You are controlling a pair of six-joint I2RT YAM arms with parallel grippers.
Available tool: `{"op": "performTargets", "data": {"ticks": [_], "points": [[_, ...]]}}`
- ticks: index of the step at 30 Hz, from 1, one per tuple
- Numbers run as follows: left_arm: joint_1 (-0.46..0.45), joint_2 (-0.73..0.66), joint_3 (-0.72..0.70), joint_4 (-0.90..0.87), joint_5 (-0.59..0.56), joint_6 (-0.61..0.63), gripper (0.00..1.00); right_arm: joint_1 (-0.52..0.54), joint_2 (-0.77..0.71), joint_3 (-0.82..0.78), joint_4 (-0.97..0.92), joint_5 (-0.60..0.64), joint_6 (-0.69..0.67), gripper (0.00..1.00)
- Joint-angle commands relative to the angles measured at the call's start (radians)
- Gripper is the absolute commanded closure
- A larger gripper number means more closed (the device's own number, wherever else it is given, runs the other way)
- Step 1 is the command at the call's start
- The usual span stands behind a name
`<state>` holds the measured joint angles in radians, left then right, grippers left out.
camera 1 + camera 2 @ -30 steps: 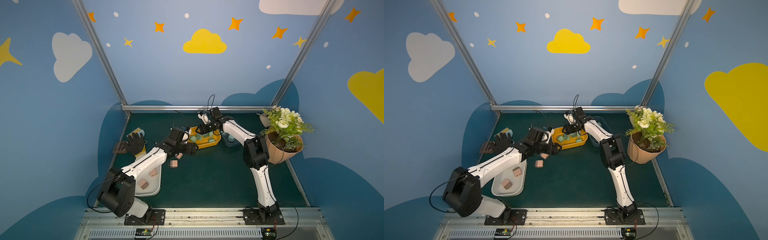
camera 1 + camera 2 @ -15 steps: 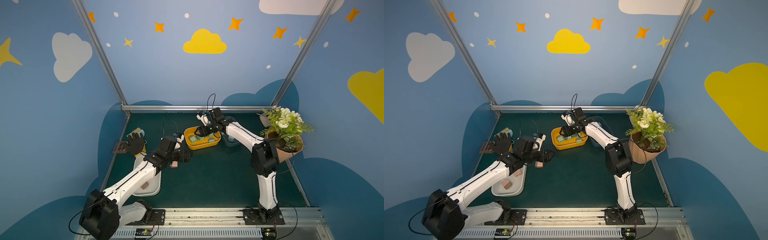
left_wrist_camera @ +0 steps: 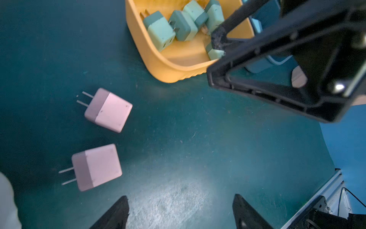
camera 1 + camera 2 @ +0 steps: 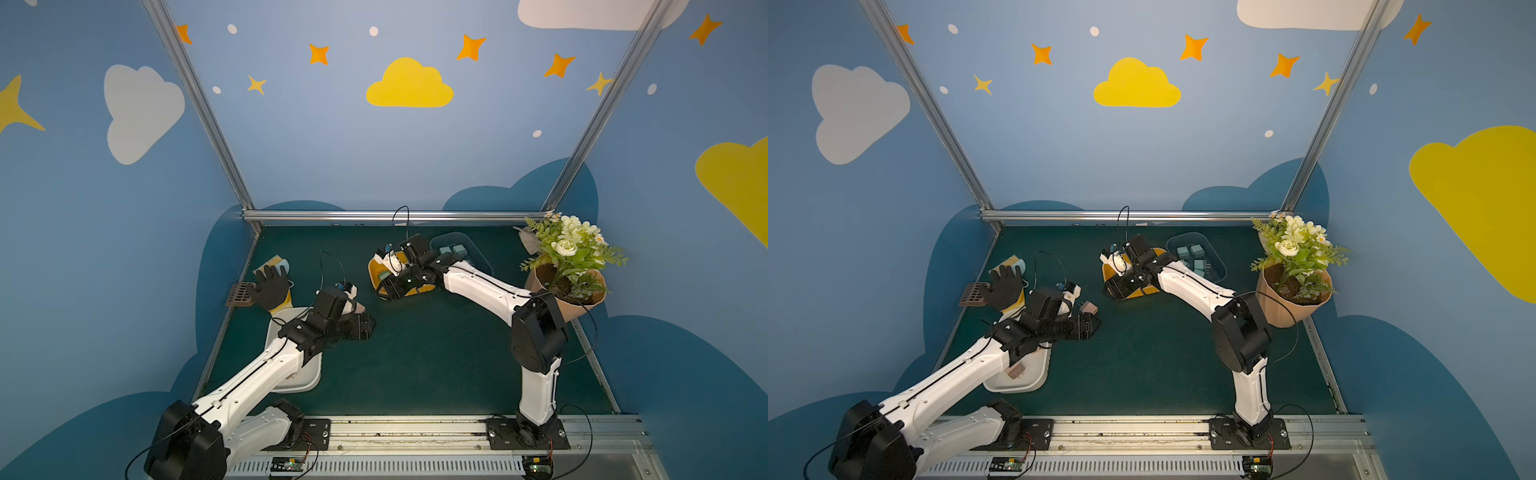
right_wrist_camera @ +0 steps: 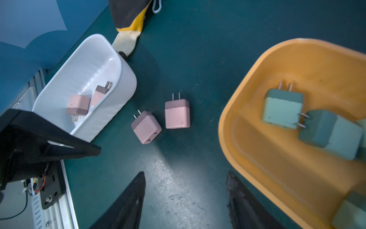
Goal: Place the plugs by color into the storage box
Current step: Place the plug in the storage box, then pick up the plug from the center of the board.
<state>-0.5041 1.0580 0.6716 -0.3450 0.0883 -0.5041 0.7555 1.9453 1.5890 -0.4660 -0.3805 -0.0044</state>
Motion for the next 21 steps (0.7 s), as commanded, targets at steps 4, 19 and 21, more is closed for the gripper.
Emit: {"op": "performTargets", "data": {"ticks": [4,19,21], "points": [[0.001,-0.082,-0.067,-0.047,-0.066,-0.05,0.18,0.012,-0.088,-0.122,0.094,-0.051,0.046,0.39],[0.024,0.149,-0.007,-0.053,-0.127,-0.034,0.17,0.027,-0.199,-0.426,0.402,-0.218,0.113,0.53],[0.033,0.177,0.005,-0.045,-0.154,-0.018,0.18,0.028,-0.192,-0.431,0.404,-0.223,0.113,0.53]]}}
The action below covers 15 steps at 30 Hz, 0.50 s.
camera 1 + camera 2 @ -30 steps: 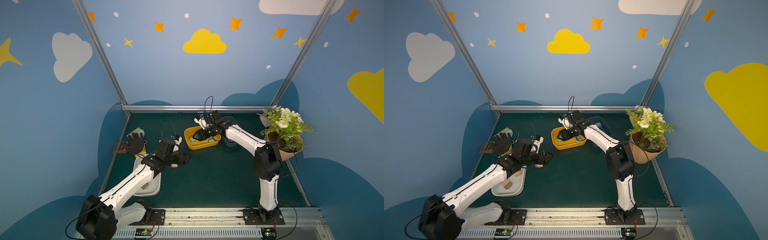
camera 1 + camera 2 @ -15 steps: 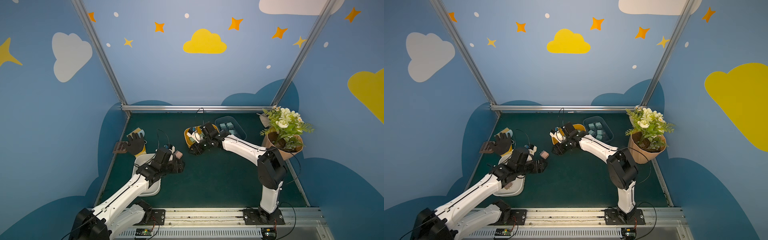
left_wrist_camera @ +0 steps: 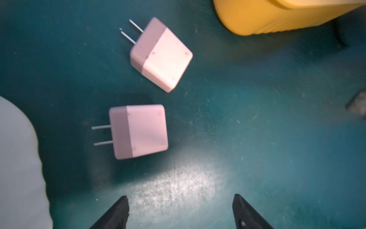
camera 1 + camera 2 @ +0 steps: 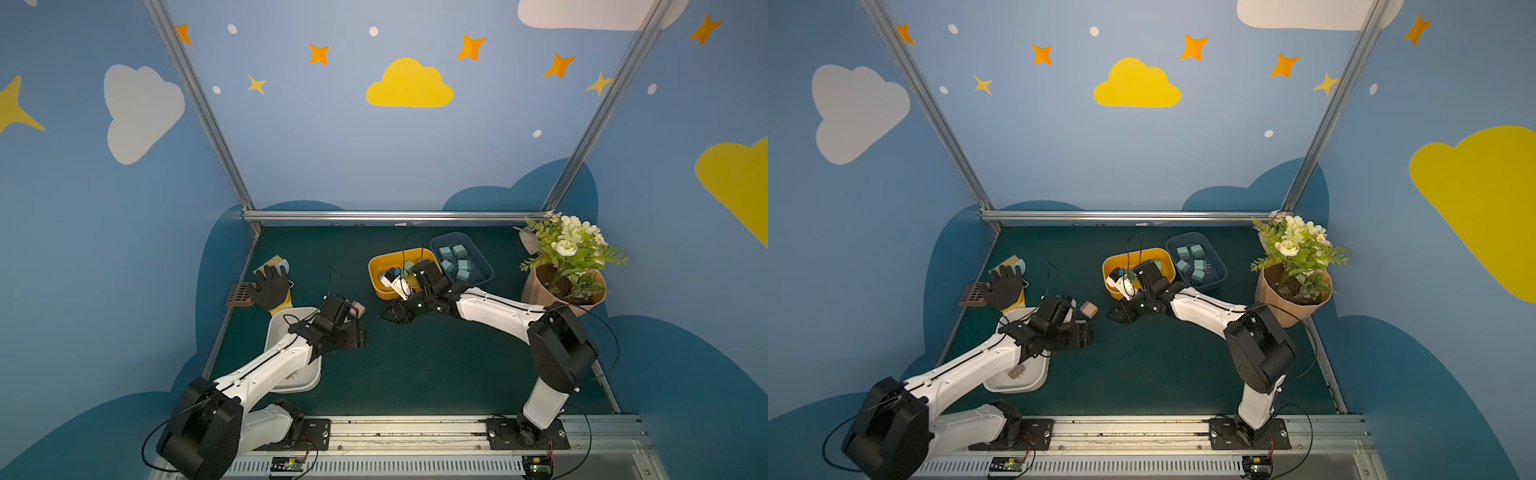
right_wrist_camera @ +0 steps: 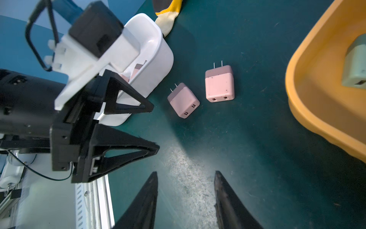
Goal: Place the plugs by color into the storage box
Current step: Pick up the plug from the center of the board.
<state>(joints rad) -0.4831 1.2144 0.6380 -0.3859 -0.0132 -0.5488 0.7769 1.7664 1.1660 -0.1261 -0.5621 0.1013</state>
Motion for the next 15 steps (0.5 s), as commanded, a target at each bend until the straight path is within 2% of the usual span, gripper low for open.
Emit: {"op": "performTargets", "data": {"ticks": [1,8,11,15], "points": [[0.016,0.034,0.047,0.002,-0.064,0.04,0.19,0.009,-0.012,-0.013,0.069,-0.042,0.009,0.53],[0.043,0.142,0.1,0.018,-0.071,0.096,0.26,0.011,-0.045,-0.122,0.196,-0.015,0.059,0.55],[0.046,0.202,0.128,0.001,-0.093,0.101,0.3,0.011,-0.047,-0.13,0.184,-0.011,0.064,0.56],[0.046,0.286,0.186,-0.048,-0.138,0.105,0.3,0.011,-0.053,-0.149,0.197,-0.008,0.056,0.56]]}}
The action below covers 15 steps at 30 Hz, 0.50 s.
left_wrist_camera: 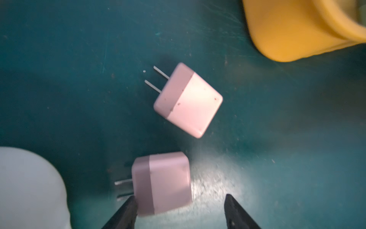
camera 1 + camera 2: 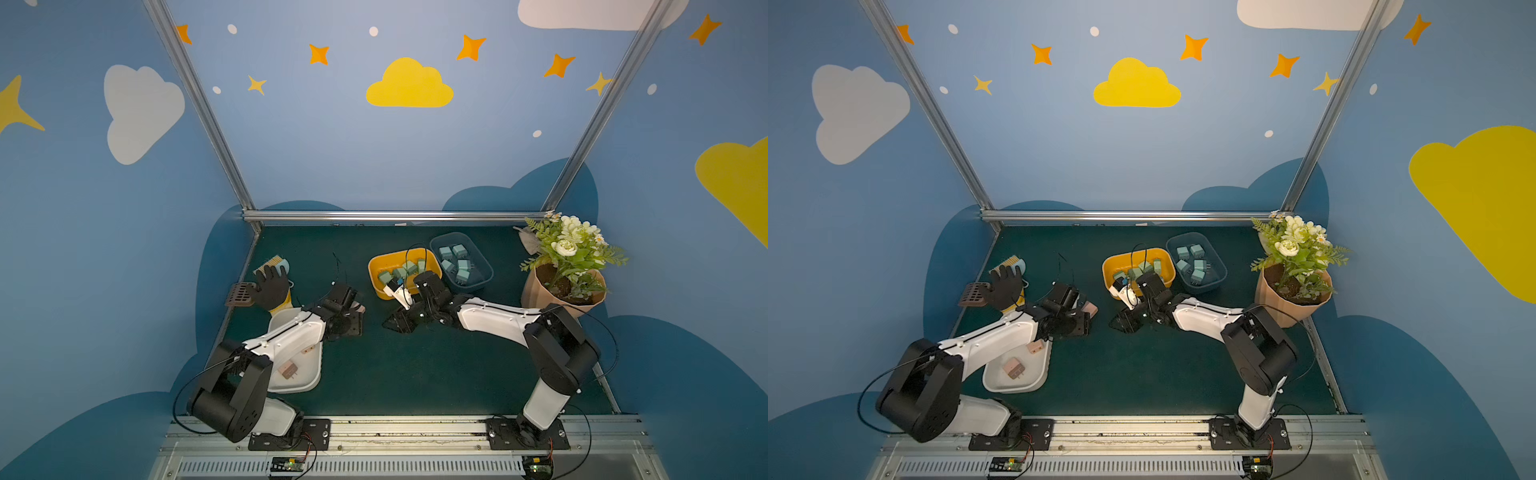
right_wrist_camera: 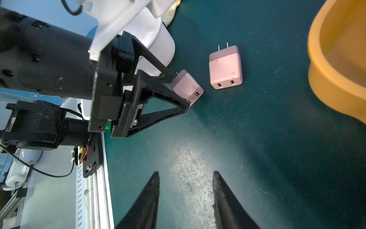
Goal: Place the plugs by color into the storage box
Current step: Pick up the plug from the center of the board.
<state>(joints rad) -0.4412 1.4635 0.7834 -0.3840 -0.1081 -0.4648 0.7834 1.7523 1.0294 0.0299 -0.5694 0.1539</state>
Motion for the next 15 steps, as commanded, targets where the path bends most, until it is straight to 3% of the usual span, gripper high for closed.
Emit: {"op": "performTargets", "data": {"ticks": [1,7,15], "points": [[0.002,0.058,0.053,-0.062,-0.051,0.024,0.31,0.005,-0.04,-0.018,0.045,0.007,0.004,0.56],[0.004,0.148,0.109,-0.113,-0.076,0.038,0.36,0.002,-0.029,-0.026,0.055,0.008,-0.001,0.57],[0.002,0.137,0.097,-0.117,-0.106,0.066,0.39,0.0,-0.042,-0.043,0.088,0.032,-0.009,0.57]]}}
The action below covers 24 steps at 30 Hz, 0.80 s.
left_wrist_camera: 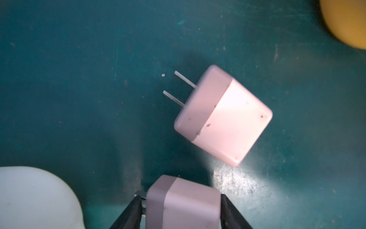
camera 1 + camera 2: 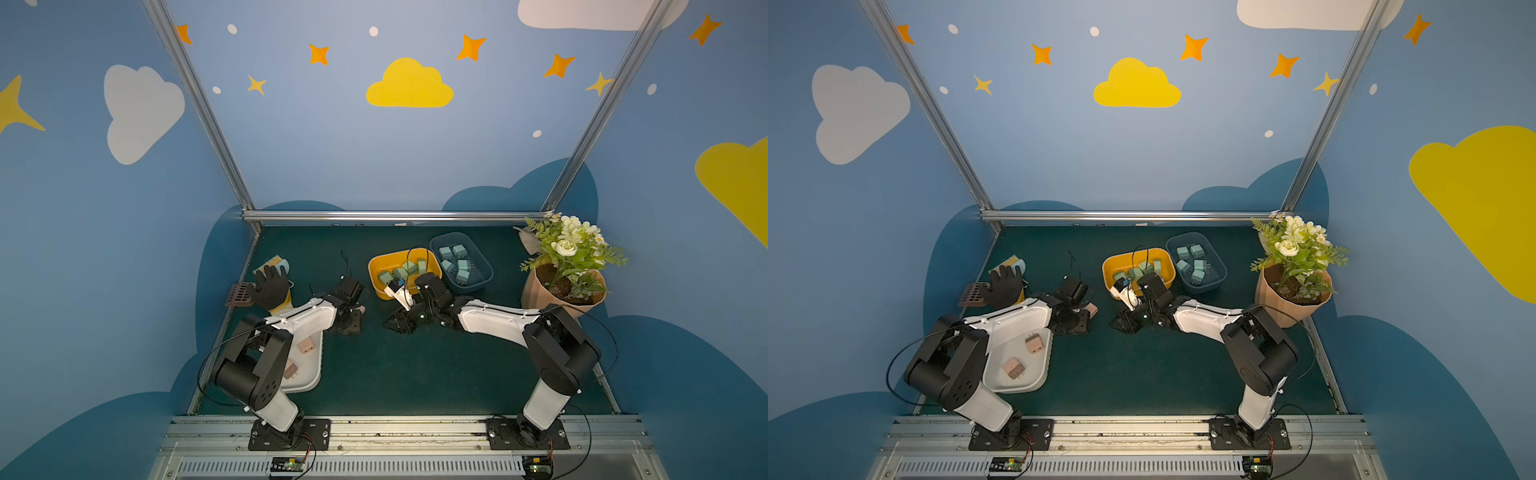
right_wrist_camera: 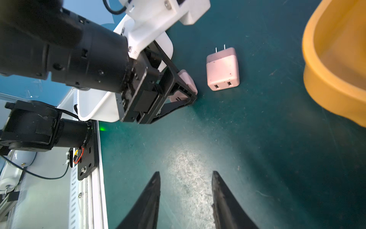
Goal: Place the plugs by color into the storage box
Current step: Pick up the plug from the center of the board.
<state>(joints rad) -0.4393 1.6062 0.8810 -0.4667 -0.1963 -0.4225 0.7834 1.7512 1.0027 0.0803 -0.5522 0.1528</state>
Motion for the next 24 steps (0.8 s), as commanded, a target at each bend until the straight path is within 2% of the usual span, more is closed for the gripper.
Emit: {"op": "performTargets", "data": {"ticks": [1,7,19,24], "points": [[0.0,-0.008,0.001,-0.039,-0.016,0.033,0.41,-0.001,-0.041,-0.019,0.045,0.014,-0.008,0.57],[-0.004,0.011,0.019,-0.053,0.049,0.061,0.42,-0.01,-0.049,-0.012,0.047,0.004,-0.01,0.57],[-0.016,0.009,0.032,-0.071,0.012,0.054,0.45,-0.009,-0.065,-0.034,0.079,0.018,0.001,0.59],[-0.026,-0.017,0.022,-0.071,0.013,0.054,0.49,-0.009,-0.067,-0.029,0.077,0.01,0.001,0.59]]}}
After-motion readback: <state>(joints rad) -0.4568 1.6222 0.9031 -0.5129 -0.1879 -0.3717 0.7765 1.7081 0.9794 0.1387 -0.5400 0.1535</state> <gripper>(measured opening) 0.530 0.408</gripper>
